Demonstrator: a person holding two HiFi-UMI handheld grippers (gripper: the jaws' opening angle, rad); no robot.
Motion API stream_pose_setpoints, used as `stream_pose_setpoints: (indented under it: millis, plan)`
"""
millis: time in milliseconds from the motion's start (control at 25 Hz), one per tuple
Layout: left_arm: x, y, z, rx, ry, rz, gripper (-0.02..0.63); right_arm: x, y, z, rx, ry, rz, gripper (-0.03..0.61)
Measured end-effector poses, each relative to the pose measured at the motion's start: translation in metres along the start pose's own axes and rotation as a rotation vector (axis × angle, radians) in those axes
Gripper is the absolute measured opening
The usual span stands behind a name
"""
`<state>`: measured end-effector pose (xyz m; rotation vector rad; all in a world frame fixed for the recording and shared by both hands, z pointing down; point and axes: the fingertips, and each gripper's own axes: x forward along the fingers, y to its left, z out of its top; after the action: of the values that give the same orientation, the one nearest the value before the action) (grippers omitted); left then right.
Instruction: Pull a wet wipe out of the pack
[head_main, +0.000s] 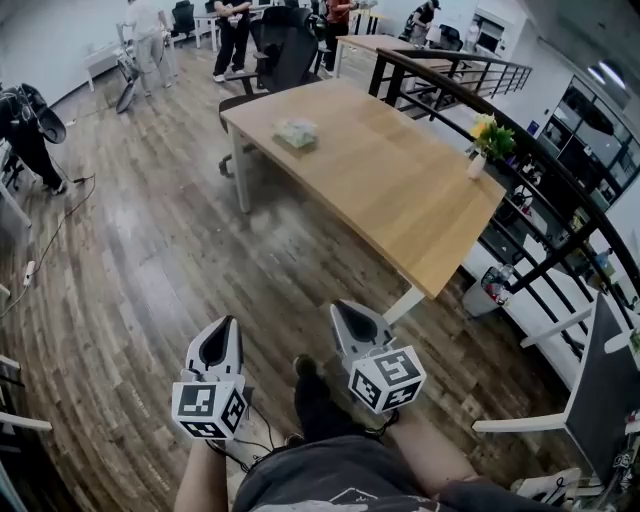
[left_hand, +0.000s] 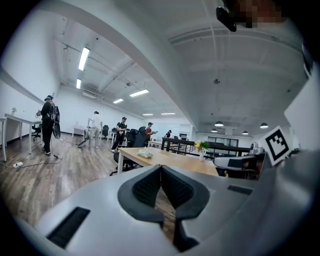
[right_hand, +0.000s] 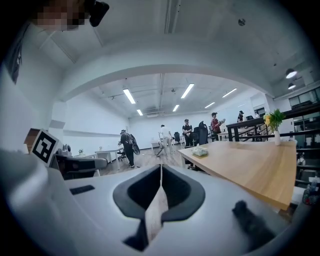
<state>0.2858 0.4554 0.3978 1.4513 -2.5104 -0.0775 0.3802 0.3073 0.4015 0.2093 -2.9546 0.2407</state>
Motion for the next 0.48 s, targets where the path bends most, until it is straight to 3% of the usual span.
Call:
stream_pose_setpoints:
  millis: [480]
  plan:
    - [0.114,0.041,0.027,0.008,0.032,0.007,0.015,0.111,-0.084,0.023,0.040,0.023,-0.050,0.026]
